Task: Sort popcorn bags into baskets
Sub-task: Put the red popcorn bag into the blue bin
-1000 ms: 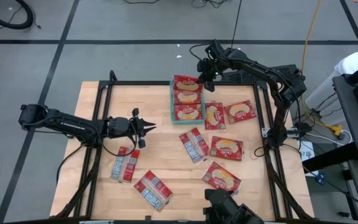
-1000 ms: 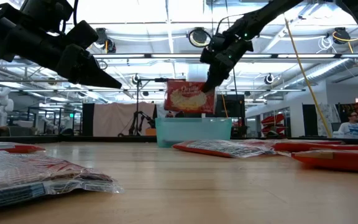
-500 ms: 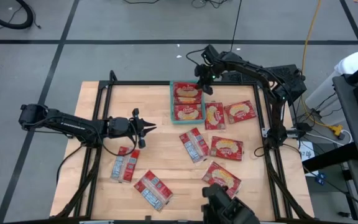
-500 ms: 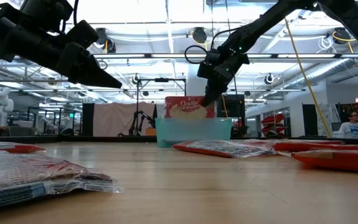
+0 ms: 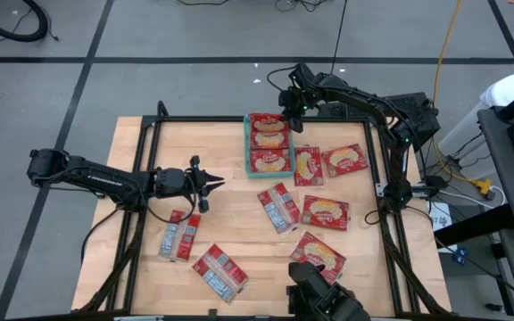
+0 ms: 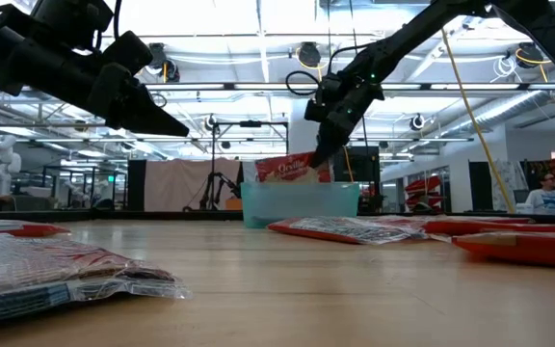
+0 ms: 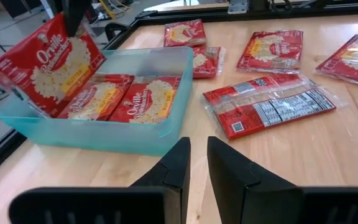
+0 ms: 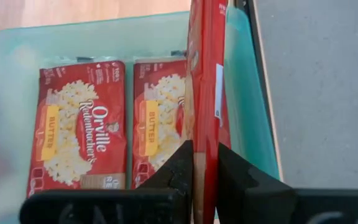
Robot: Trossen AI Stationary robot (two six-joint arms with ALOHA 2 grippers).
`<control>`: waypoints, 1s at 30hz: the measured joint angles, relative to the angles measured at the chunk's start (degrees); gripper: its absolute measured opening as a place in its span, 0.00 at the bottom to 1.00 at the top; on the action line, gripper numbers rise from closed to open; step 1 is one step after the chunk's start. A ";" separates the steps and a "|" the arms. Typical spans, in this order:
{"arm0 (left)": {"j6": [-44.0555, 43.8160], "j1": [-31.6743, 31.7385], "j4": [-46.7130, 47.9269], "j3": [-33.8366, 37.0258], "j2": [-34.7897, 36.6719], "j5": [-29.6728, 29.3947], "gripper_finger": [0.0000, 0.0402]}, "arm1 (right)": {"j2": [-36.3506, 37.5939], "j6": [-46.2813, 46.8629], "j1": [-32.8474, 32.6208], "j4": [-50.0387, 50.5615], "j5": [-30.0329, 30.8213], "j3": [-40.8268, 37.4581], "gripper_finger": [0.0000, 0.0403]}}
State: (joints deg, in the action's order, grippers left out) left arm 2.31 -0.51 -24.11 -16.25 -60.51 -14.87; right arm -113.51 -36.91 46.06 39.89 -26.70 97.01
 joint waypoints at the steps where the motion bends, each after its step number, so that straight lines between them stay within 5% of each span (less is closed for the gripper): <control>1: 0.11 -0.19 -0.01 0.00 0.01 0.00 0.15 | 0.00 0.00 0.00 -0.15 0.02 0.00 0.09; 9: 0.34 -0.75 -0.03 0.00 0.00 0.02 0.15 | 0.00 1.68 0.00 -2.36 0.07 0.00 0.10; 16: 0.36 -0.75 -0.05 0.00 0.00 0.00 0.15 | -0.24 2.54 -0.02 -4.52 0.42 0.00 0.22; 22: 0.41 -0.75 -0.03 0.00 0.00 0.01 0.15 | -0.44 2.32 -1.87 -7.62 8.68 -0.02 0.32; 30: 0.91 -0.75 0.03 0.00 0.00 0.00 0.15 | -0.44 3.58 -6.03 -12.30 8.59 -1.89 0.31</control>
State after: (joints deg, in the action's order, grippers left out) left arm 3.22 -1.26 -24.08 -16.25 -60.51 -14.87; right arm -113.95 -33.32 40.03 27.58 -18.11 95.12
